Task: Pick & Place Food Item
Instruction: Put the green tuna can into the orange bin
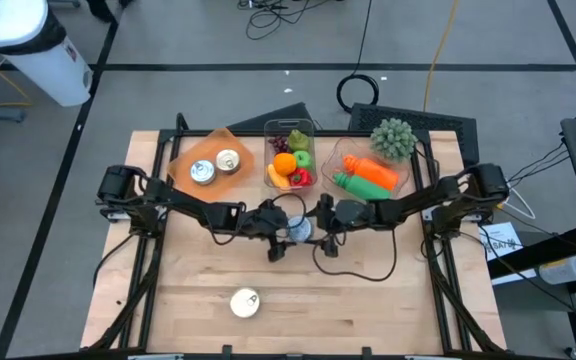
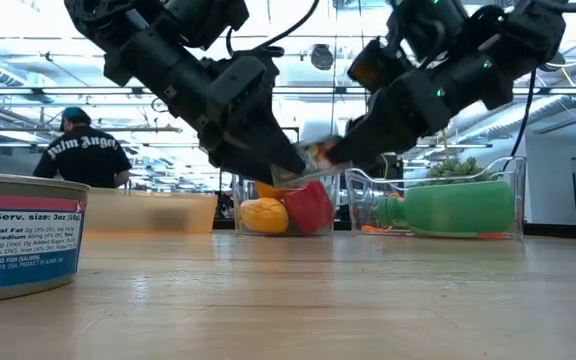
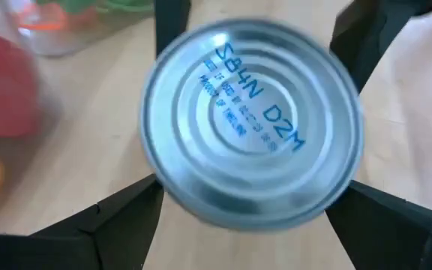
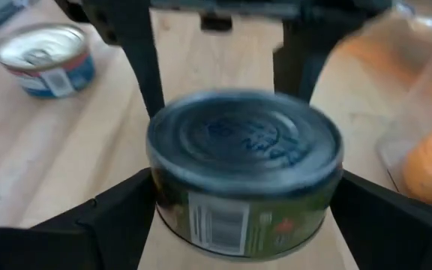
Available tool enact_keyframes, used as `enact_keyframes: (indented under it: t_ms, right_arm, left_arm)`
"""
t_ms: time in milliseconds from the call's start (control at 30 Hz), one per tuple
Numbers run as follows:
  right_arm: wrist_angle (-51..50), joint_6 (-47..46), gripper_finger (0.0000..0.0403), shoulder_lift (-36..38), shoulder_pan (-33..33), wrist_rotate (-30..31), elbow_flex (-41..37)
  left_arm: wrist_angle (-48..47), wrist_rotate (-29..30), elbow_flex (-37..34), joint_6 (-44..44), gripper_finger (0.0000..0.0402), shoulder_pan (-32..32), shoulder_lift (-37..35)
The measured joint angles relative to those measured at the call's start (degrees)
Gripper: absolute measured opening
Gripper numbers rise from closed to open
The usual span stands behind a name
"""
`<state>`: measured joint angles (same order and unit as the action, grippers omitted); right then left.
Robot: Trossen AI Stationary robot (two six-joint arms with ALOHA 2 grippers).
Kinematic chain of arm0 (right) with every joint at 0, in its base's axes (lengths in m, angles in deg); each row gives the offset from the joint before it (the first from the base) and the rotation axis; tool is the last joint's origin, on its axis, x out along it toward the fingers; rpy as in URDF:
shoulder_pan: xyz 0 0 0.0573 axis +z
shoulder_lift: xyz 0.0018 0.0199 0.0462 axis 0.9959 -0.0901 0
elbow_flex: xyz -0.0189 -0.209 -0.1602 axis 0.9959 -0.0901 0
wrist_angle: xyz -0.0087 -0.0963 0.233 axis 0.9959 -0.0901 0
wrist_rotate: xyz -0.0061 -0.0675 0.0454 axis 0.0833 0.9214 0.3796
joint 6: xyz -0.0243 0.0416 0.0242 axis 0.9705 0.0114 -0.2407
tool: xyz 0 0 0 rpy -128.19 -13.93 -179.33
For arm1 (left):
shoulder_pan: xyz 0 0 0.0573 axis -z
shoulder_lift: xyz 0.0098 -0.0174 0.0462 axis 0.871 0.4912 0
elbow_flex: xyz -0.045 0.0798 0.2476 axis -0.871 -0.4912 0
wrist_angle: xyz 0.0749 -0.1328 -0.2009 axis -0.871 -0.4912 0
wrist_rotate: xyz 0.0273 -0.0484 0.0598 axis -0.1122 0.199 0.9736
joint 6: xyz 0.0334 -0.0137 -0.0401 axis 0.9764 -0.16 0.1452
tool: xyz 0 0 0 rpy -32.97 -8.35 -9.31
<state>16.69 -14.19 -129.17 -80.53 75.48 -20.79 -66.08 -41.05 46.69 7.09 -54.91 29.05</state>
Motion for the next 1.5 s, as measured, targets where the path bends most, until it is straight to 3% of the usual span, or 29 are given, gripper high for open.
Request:
enact_keyframes:
  t_ms: [367, 600, 700, 1133, 1300, 1500]
  right_arm:
    - [2.7, 0.7, 0.0327, 0.8, 1.1, -0.6, 0.1]
    - [3.5, 0.9, 0.0325, 0.9, 1.1, -0.6, 0.2]
    - [3.4, 1.1, 0.0325, 0.9, 1.1, -0.5, 0.2]
    - [5.4, 1.5, 0.0325, 0.7, 2.5, -0.4, 0.2]
    - [7.7, 2.1, 0.0326, 0.8, 3.0, -0.8, 0.2]
    - [8.4, 2.4, 0.0326, 0.8, 3.0, -0.8, 0.2]
  left_arm:
    - [-0.3, -4.9, 0.5, -0.1, 0.0360, 0.1, 0.1]
    - [-1.9, -6.4, 0.5, 1.6, 0.0291, 0.1, 0.1]
    - [-2.3, -6.2, 0.5, 0.7, 0.0281, 0.0, 0.1]
    - [0.3, -9.5, 0.6, -7.2, 0.0355, 0.0, 0.1]
    - [2.2, -12.1, 0.6, -8.9, 0.0367, 0.0, 0.1]
    - [2.6, -10.9, 0.6, -7.3, 0.0368, 0.1, 0.1]
